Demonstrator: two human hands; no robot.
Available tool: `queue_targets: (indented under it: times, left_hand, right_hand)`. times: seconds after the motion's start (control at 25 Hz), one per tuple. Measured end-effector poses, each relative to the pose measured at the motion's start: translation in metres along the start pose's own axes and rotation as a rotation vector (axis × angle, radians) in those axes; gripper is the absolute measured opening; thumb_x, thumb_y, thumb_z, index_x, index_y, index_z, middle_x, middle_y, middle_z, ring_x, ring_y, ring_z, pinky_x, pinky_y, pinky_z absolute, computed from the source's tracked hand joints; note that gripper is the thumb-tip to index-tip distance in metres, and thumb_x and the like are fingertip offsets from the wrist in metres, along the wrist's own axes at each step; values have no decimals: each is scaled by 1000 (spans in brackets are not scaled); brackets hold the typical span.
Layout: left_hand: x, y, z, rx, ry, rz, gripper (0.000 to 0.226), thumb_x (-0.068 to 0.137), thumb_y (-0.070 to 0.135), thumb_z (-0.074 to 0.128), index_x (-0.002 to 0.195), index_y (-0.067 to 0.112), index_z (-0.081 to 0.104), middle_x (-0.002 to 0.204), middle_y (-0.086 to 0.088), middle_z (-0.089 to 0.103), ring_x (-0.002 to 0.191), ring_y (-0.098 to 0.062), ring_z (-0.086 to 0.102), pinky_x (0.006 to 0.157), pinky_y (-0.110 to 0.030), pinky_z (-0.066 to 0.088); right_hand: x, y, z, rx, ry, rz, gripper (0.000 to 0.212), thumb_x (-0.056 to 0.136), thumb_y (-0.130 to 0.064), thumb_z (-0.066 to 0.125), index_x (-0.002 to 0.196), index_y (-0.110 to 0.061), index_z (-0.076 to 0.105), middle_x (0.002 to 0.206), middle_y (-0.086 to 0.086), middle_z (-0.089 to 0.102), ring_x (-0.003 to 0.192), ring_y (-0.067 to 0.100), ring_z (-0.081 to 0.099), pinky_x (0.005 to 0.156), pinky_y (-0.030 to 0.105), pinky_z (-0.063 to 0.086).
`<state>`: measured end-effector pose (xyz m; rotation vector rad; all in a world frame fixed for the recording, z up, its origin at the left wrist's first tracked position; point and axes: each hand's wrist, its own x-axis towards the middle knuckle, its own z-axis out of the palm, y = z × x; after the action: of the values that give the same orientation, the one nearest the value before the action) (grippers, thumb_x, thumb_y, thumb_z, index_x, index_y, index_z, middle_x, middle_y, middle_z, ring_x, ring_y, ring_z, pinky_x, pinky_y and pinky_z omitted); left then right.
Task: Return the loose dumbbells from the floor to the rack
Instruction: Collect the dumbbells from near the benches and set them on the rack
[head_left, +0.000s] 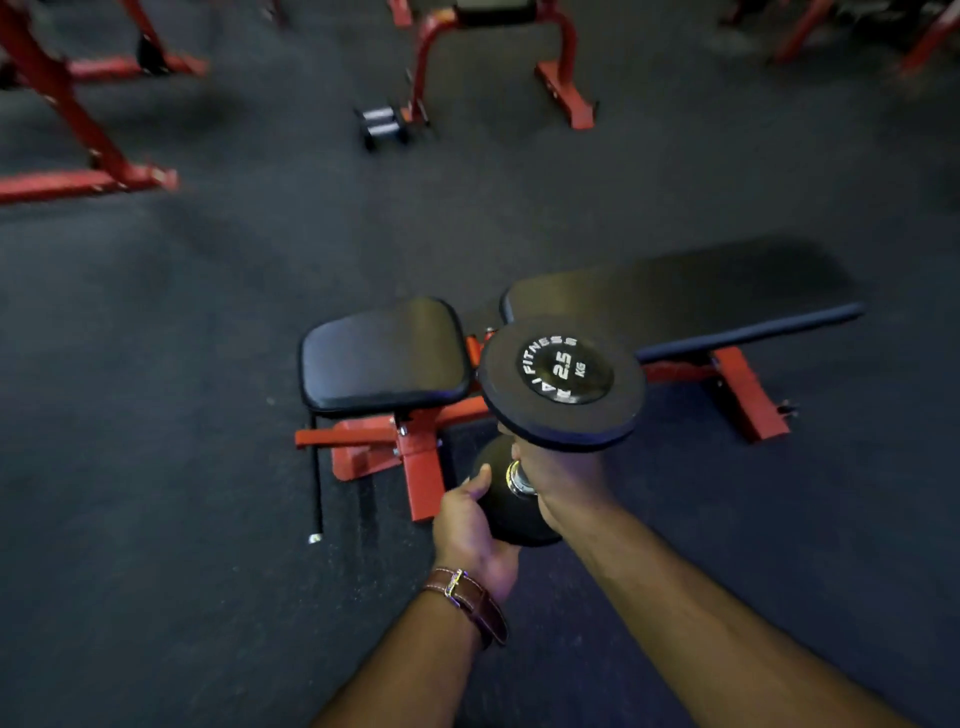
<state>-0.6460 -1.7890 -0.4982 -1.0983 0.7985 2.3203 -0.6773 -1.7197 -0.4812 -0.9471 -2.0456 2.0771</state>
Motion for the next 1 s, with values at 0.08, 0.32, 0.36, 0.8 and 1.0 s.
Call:
queue_targets:
  times: [0.08,0.32,0.36,0.8,1.0]
  left_hand:
    - [-50,13,14,-47,-47,44,24,96,13,49,104,4,70,89,-14,77,80,-30,72,81,-44,54]
    - [-189,36,17,-239,2,243,34,92,10,52,124,4,65,126,-20,67,97,-35,67,90,-50,53]
    - [-216,41,12,-288,9,276,34,92,9,53,122,4,65,128,-21,66,102,-36,66,95,-52,51]
    - [-483,132,-189,-735,251,744,24,93,11,50,100,-2,70,73,-15,76,66,-31,72,64,-38,58]
    - [-582,173,-336,-862,429,937,26,94,9,52,109,-2,69,105,-18,75,87,-34,71,90,-51,56]
  right_hand:
    - [-29,-50,1,4,-78,-98,21,62,-27,72,73,-25,55,70,-5,51,68,15,45,64,24,37]
    - [-131,-140,13,27,-281,-261,49,43,-35,69,86,-17,55,79,5,53,70,18,47,62,24,36]
    - [-155,-151,18,30,-346,-276,48,43,-34,68,84,-15,54,76,5,52,65,15,45,57,21,33]
    - [-494,-189,171,-36,-1123,-358,25,48,-22,69,65,-12,54,53,-4,46,49,14,37,46,19,30]
    - [-665,-153,267,-122,-1427,-444,12,61,-15,67,64,-18,56,46,-12,51,47,9,46,51,23,40]
